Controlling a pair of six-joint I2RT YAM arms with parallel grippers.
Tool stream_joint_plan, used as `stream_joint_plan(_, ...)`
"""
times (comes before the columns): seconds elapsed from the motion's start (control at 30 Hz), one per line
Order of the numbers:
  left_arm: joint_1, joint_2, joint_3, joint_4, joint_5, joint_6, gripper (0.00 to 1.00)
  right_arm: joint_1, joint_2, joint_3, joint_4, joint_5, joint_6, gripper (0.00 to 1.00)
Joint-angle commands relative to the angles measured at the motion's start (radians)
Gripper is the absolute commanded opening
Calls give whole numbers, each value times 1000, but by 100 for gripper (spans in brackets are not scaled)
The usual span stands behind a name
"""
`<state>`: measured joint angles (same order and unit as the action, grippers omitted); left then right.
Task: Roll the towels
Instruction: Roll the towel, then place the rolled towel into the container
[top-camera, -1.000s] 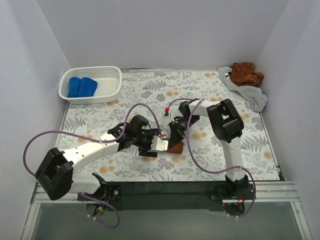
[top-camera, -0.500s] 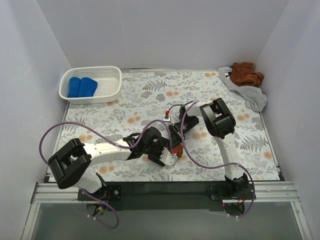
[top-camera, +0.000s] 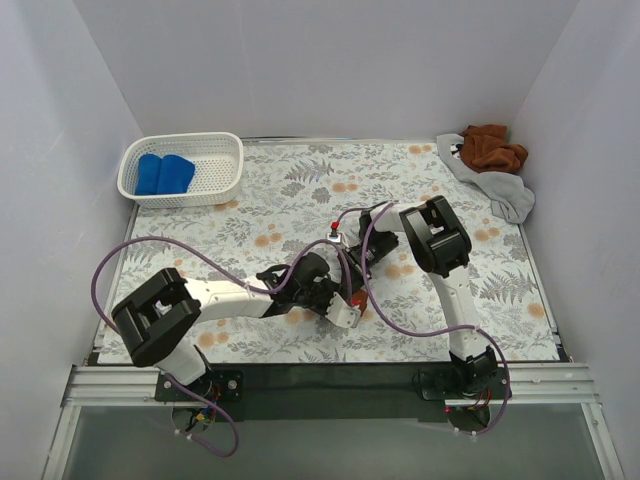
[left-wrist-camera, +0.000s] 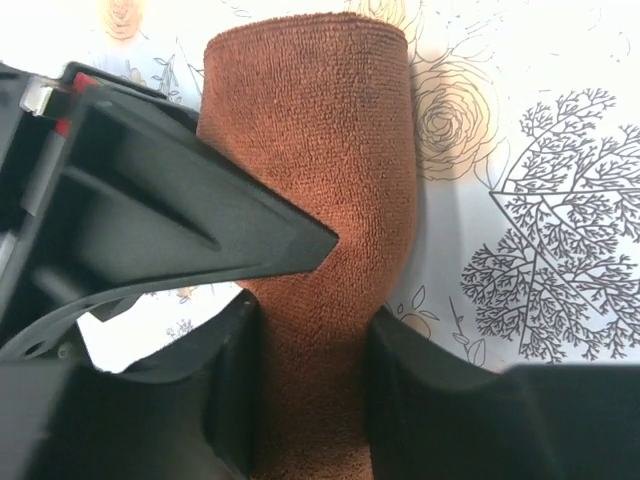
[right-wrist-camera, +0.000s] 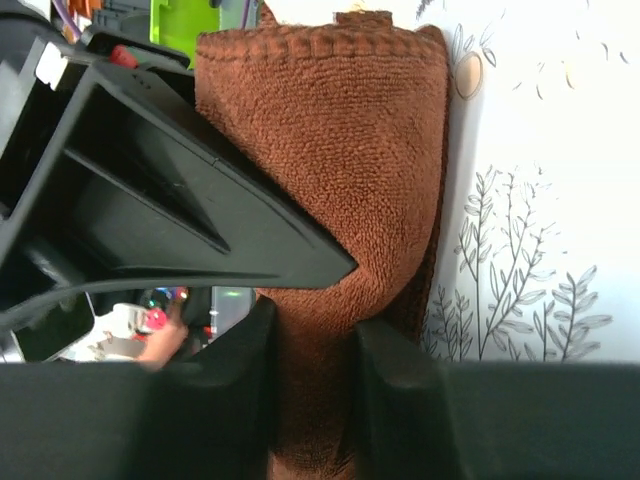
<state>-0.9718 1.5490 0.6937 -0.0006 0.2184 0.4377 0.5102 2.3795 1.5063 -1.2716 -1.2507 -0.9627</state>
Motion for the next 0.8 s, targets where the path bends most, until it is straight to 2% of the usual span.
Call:
stream_joint_plan(0.0, -18, 68, 30, -198, 85, -27, 26, -10, 46, -21, -41, 10, -35, 33)
stream_joint_plan(0.03, -18, 68, 35, -220, 90, -36, 26, -36, 32, 0, -41, 25, -24, 49)
stream_joint_plan(0.07, -18, 69, 39, -243, 94, -57, 24, -53, 23, 12, -41, 54, -2, 56)
stream_joint_plan(0.1, -18, 69, 50, -287, 99, -69, 24, -70, 15, 29, -41, 69, 10, 67)
stream_joint_plan(0.23, -18, 57, 67, -372, 137, -128, 23, -182, -29, 153, -40, 172, 73, 89)
stream_joint_plan(0.37, 4, 75, 127, -452, 183, -221, 19, -259, -66, 251, -43, 282, 124, 97)
stream_joint_plan(0.47, 76, 121, 203, -521, 269, -322, 16, -303, -109, 296, -43, 339, 147, 98)
stream_joint_plan(0.6, 214, 201, 286, -582, 372, -431, 10, -335, -184, 260, -32, 350, 153, 98)
stream_joint_plan(0.67, 249, 227, 315, -590, 417, -496, 3, -348, -223, 233, -28, 347, 151, 98)
stream_joint_plan(0.77, 298, 243, 345, -599, 450, -537, 0, -358, -258, 186, -22, 353, 145, 98)
